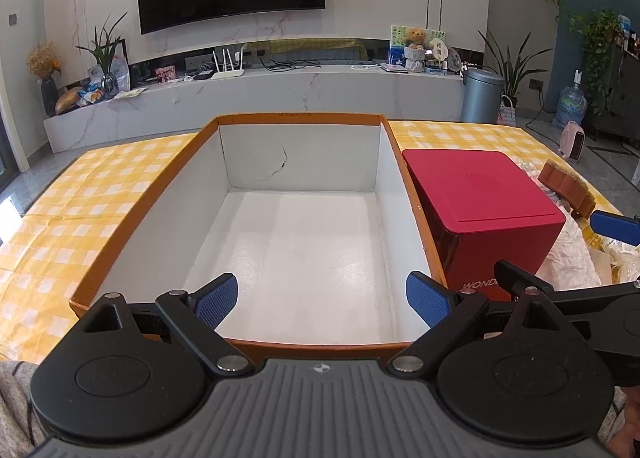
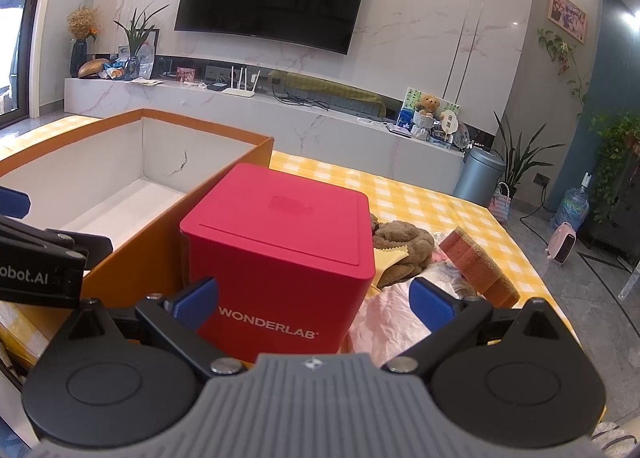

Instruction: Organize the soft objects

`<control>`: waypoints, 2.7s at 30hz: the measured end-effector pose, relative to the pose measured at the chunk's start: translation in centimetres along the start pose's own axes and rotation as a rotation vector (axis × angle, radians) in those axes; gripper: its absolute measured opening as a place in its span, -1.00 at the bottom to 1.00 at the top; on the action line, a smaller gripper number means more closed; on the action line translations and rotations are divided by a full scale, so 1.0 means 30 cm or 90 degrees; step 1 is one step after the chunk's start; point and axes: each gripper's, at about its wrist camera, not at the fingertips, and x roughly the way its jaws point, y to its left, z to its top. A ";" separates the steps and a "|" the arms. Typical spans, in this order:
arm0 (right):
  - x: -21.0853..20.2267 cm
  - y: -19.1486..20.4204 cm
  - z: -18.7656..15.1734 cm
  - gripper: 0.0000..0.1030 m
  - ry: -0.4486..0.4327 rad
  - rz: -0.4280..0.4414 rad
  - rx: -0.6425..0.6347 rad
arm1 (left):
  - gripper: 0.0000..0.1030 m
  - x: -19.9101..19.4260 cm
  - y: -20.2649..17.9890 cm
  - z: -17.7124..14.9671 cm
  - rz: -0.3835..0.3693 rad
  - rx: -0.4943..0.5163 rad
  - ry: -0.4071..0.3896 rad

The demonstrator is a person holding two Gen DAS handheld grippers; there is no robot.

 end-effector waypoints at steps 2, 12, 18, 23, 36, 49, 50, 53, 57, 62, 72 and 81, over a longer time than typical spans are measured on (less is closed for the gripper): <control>-0.003 0.004 0.001 0.92 -0.007 -0.010 -0.003 | 1.00 -0.011 -0.013 0.003 0.015 0.017 -0.014; -0.070 -0.114 0.076 0.94 -0.038 -0.059 0.072 | 1.00 -0.095 -0.035 0.086 0.040 0.028 -0.039; -0.161 -0.327 0.132 0.95 -0.065 -0.144 0.128 | 1.00 -0.144 -0.037 0.161 -0.036 -0.007 -0.040; -0.213 -0.514 0.139 0.95 -0.057 -0.180 0.224 | 1.00 -0.160 -0.078 0.215 -0.067 0.000 -0.035; 0.043 -0.747 0.126 0.95 0.183 -0.173 0.310 | 1.00 -0.136 -0.365 0.276 -0.156 0.112 0.030; 0.098 -0.882 -0.033 0.95 0.169 -0.168 0.420 | 1.00 0.024 -0.562 0.238 -0.204 0.115 0.156; 0.108 -0.880 -0.037 0.95 0.169 -0.161 0.427 | 1.00 0.041 -0.581 0.226 -0.187 0.117 0.163; 0.132 -0.856 -0.046 0.95 0.162 -0.146 0.398 | 1.00 0.101 -0.622 0.188 -0.160 0.110 0.201; 0.188 -0.848 -0.087 0.95 0.198 -0.157 0.395 | 1.00 0.162 -0.675 0.146 -0.187 0.087 0.241; 0.181 -0.878 -0.121 0.95 0.189 -0.130 0.444 | 1.00 0.236 -0.744 0.110 -0.175 0.124 0.262; 0.191 -0.910 -0.154 0.95 0.196 -0.109 0.496 | 1.00 0.426 -0.796 0.082 -0.049 -0.016 0.302; 0.209 -0.902 -0.145 0.95 0.207 -0.120 0.482 | -0.66 0.400 -0.727 0.091 -0.050 -0.042 0.287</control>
